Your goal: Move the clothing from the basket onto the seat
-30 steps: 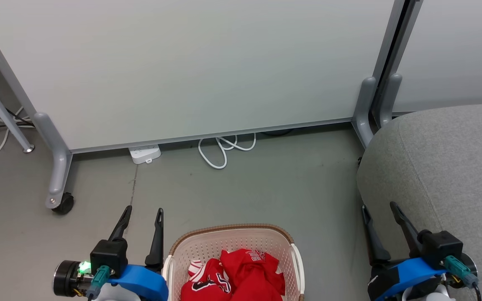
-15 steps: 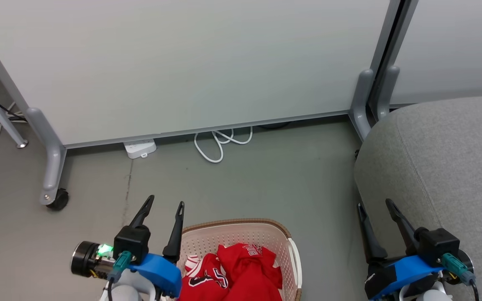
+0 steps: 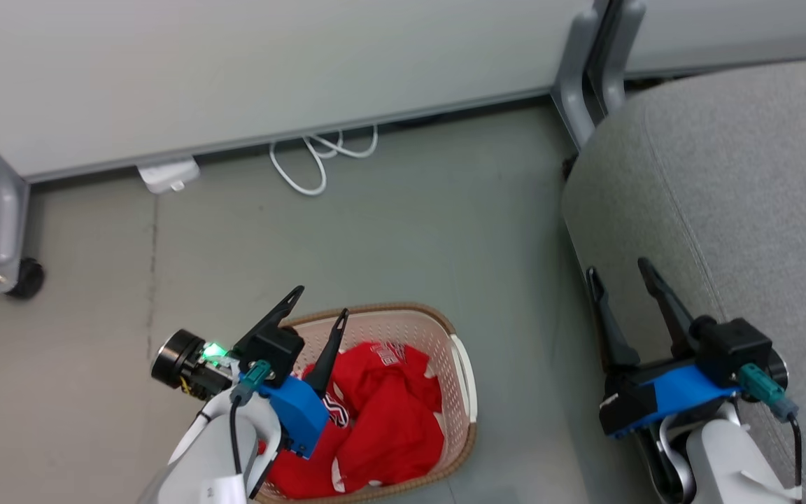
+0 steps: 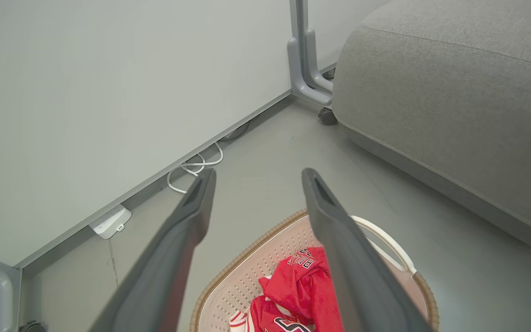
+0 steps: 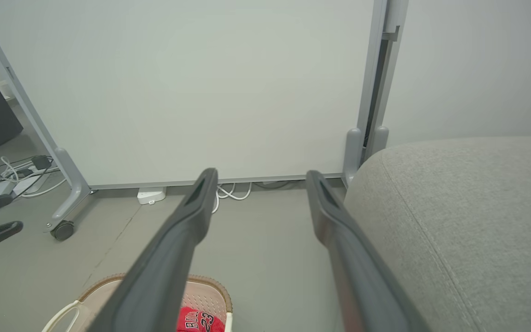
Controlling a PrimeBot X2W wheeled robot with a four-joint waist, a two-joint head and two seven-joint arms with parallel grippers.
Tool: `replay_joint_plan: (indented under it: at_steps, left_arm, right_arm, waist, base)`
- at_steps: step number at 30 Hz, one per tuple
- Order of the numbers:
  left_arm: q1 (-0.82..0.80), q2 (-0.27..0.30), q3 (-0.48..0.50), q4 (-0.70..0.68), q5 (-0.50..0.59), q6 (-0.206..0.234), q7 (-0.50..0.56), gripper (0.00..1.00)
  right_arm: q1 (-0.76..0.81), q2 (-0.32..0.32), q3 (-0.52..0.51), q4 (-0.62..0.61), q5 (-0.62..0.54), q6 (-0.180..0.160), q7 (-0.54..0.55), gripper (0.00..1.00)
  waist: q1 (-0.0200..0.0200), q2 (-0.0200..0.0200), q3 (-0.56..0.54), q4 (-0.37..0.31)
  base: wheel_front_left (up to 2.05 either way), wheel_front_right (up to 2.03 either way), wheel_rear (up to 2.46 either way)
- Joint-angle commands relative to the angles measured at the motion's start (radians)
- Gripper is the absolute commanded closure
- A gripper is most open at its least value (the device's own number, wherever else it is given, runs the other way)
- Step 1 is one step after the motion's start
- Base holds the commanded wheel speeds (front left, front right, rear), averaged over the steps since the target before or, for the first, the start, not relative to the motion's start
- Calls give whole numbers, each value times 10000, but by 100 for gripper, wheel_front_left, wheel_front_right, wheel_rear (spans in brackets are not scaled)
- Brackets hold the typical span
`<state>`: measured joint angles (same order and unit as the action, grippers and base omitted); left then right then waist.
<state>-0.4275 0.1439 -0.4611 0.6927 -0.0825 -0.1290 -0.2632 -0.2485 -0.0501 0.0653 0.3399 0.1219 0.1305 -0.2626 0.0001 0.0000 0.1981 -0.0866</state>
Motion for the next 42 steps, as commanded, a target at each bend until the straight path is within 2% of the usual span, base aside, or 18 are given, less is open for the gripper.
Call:
replay_joint_plan:
  at_steps: [1, 18, 30, 35, 42]
  left_arm:
    - [-263, 84, -132, 100, -75, -21, -25, 0]
    - [-2797, 724, -4646, 2807, -1848, -19, -25, 0]
    - [-4213, 950, -7313, 4121, -3437, -20, 189, 0]
    - [-4673, 1108, -7925, 4249, -4014, -20, 583, 0]
    - [-5121, 1383, -8175, 4240, -4409, -20, 1442, 0]
  right_arm:
    - [-201, -2, 12, -43, -28, 5, -34, 0]
    - [-1676, 0, 286, -693, 72, 5, -34, 0]
    - [-2545, 0, 518, -1211, 100, 5, -34, 0]
    - [-2717, 0, 505, -1431, 50, 5, -34, 0]
    - [-2918, 0, 548, -1678, 122, 5, -34, 0]
  waist:
    - [-1, 0, 598, -355]
    - [-1, 0, 3377, -1226]
    - [-1, 0, 5230, -1564]
    - [-1, 0, 5875, -1683]
    - [-1, 0, 6706, -1834]
  base:
    - [0, 0, 0]
    - [0, 0, 0]
    - [0, 0, 0]
    - [0, 0, 0]
    - [0, 0, 0]
